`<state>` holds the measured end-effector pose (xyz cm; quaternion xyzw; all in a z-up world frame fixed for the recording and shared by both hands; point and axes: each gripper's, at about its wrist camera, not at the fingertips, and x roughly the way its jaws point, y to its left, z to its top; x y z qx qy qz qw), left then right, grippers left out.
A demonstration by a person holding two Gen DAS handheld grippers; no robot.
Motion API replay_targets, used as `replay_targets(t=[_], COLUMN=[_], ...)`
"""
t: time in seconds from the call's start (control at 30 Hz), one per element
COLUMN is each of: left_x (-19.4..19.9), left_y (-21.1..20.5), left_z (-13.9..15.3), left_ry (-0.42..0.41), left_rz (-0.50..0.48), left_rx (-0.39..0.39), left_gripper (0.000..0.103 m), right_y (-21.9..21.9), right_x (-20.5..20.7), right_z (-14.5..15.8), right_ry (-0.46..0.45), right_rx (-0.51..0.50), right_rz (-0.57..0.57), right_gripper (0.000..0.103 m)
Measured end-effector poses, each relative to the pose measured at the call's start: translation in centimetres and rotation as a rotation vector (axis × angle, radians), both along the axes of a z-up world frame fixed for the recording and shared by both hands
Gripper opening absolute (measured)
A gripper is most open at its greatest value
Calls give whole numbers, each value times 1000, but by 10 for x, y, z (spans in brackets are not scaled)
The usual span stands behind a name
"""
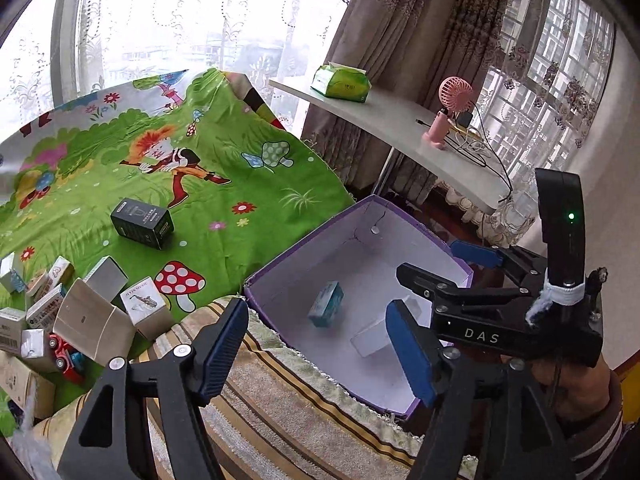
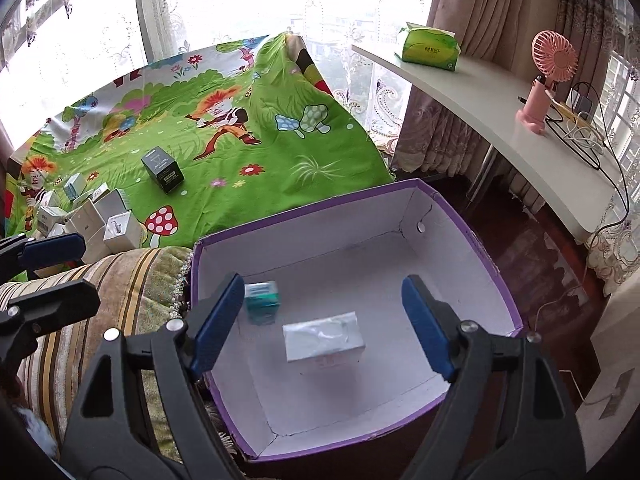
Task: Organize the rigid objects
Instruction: 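Carry both boxes into the purple-rimmed box while both tools open to release them, then move both open tools back over the boxes on the sheet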
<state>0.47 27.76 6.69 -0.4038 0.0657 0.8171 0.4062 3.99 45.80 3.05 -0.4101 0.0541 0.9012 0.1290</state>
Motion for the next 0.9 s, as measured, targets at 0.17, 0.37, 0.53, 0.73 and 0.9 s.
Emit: replay_targets(t=[0.17,0.37,0.53,0.73,0.9], left_x=[0,-4,-8,-15,-20], left_y=[-16,-49,-83,-136,-175], left_z=[7,10,14,12,8], left_ry=[60,121,212,222,228], left_rz=[60,204,266,335,410], left_rx=[-26,-38,-37,-70,-84], left_gripper=[80,84,84,84,84], right_y=[-9,-24,-38,-46,-59], right_x=[-1,-2,-2,-9,-15], right_z=[7,18,28,26,18], right_ry=[19,74,161,157,143], right_rx=[14,56,80,23,-20], right_rz=[11,1,40,90,146], right_gripper=[92,99,101,101,101])
